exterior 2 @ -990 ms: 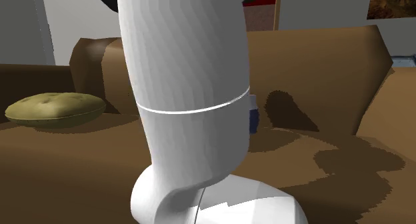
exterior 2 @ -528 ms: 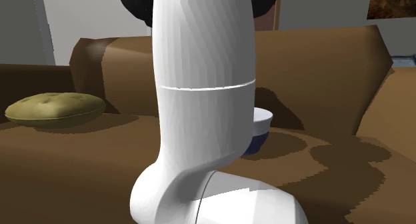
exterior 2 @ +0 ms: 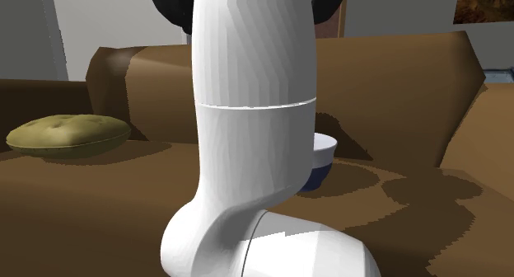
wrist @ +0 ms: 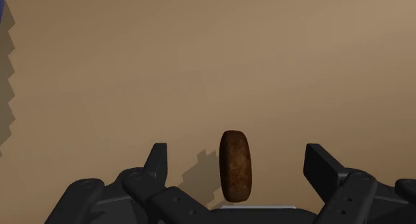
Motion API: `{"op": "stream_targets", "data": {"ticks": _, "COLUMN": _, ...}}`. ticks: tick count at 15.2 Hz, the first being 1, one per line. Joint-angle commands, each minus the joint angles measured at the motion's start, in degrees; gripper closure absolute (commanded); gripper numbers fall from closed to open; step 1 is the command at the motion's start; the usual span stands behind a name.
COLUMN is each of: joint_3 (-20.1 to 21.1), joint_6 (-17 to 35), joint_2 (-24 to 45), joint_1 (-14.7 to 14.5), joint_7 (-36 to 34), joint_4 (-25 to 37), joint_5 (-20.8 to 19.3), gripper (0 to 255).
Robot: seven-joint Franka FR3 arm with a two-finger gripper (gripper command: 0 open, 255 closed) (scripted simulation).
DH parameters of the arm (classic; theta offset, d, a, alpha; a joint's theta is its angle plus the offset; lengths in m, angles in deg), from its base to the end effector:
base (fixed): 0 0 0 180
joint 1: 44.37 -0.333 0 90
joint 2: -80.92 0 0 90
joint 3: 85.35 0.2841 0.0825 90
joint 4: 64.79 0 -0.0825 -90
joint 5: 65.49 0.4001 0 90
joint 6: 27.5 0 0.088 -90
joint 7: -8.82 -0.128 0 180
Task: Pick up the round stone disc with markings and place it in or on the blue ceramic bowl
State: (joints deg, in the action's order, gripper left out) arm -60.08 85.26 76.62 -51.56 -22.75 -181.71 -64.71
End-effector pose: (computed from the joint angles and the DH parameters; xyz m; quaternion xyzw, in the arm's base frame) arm 0.4632 0.2983 0.4130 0.9999 0.0045 0.0032 0.0095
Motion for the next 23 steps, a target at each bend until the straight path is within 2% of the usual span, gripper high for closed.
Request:
{"op": "stream_targets", "data": {"ticks": 1, "joint_3": 0.0, "joint_6": 0.1, "joint_2": 0.0, "joint_1": 0.0, "joint_7": 0.0, "joint_4": -0.1, "joint_5": 0.0, "gripper": 0}}
{"op": "stream_targets", "data": {"ticks": 4, "joint_3": 0.0, "joint_6": 0.1, "joint_2": 0.0, "joint_1": 0.0, "joint_7": 0.0, "joint_4": -0.1, "joint_5": 0.0, "gripper": 0}}
{"op": "stream_targets", "data": {"ticks": 5, "joint_3": 0.0, "joint_6": 0.1, "joint_2": 0.0, "joint_1": 0.0, "joint_7": 0.0, "joint_4": -0.1, "joint_5": 0.0, "gripper": 255}}
{"op": "stream_targets", "data": {"ticks": 14, "joint_3": 0.0, "joint_6": 0.1, "joint_2": 0.0, "joint_1": 0.0, "joint_7": 0.0, "joint_4": -0.1, "joint_5": 0.0, "gripper": 255}}
{"op": "stream_targets", "data": {"ticks": 23, "joint_3": -0.3, "joint_6": -6.8, "joint_2": -1.2, "joint_1": 0.1, "joint_7": 0.5, "joint_4": 5.7, "joint_5": 0.5, "gripper": 255}}
